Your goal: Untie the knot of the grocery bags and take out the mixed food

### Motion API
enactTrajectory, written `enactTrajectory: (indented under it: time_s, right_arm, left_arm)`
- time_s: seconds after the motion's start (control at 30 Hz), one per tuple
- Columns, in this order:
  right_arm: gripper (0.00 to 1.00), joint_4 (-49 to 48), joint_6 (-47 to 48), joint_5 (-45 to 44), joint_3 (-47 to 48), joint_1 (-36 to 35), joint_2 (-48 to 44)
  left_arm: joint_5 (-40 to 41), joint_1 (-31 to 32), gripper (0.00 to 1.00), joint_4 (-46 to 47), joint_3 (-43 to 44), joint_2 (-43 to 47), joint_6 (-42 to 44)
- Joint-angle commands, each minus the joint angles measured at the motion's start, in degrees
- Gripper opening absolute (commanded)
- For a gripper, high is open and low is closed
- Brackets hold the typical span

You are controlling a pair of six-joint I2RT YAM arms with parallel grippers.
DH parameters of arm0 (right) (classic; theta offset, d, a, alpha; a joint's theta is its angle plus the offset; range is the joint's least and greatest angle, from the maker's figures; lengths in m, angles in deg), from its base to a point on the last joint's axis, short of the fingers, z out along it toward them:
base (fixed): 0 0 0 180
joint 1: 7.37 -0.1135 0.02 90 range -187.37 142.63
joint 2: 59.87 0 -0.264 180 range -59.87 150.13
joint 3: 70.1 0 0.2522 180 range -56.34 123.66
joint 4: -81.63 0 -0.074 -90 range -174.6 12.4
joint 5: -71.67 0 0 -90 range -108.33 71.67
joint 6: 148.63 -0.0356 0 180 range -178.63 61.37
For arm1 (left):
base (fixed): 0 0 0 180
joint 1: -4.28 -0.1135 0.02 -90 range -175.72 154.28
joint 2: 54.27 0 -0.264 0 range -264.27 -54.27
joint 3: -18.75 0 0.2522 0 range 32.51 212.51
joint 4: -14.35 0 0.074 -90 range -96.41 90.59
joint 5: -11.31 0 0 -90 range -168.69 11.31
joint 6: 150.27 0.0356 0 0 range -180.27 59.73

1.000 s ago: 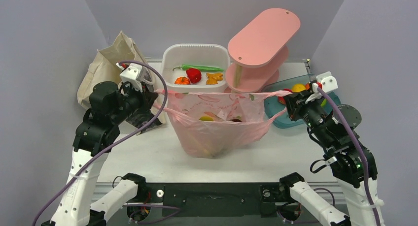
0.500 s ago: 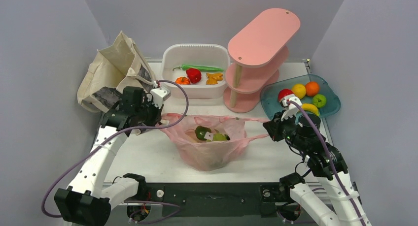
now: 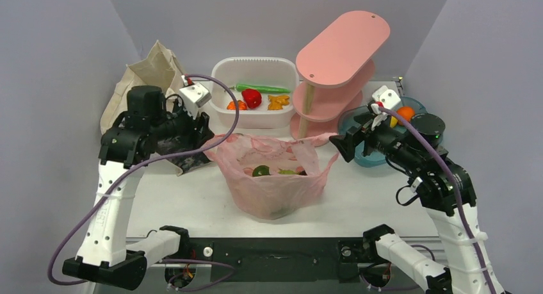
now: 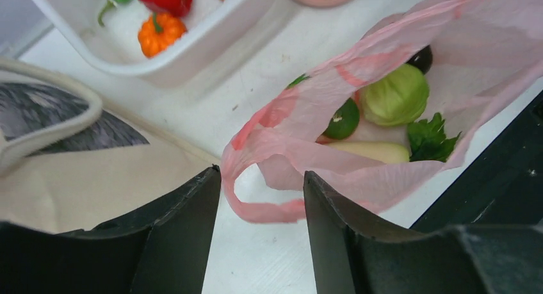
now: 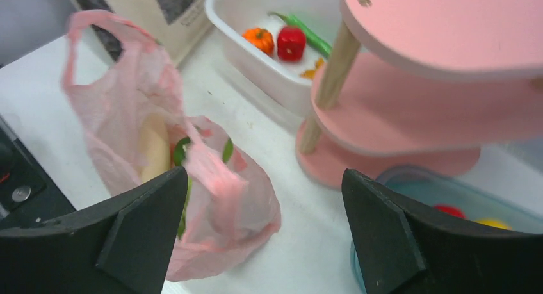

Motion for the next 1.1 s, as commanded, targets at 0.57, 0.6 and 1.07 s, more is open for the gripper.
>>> enactTrajectory:
  time_s: [0.57,0.6,1.07]
  right_arm:
    - [0.0,-0.11,27.98,3.06,0.82,-32.79,10.88]
    - [0.0,-0.05,29.22,3.04,-0.73,-32.81,11.05]
    - [0.26,4.81,43.2,2.91,-16.17,-14.38,22.08]
  left_arm:
    - [-17.29,16.89,0.27,19.53,-18.84,10.32,7.99]
    - [-16.53,17.41,0.26,20.66,-19.35,9.75,8.59]
    - [-0.45,23.25,0.38,22.93,-35.05,0.99,22.82]
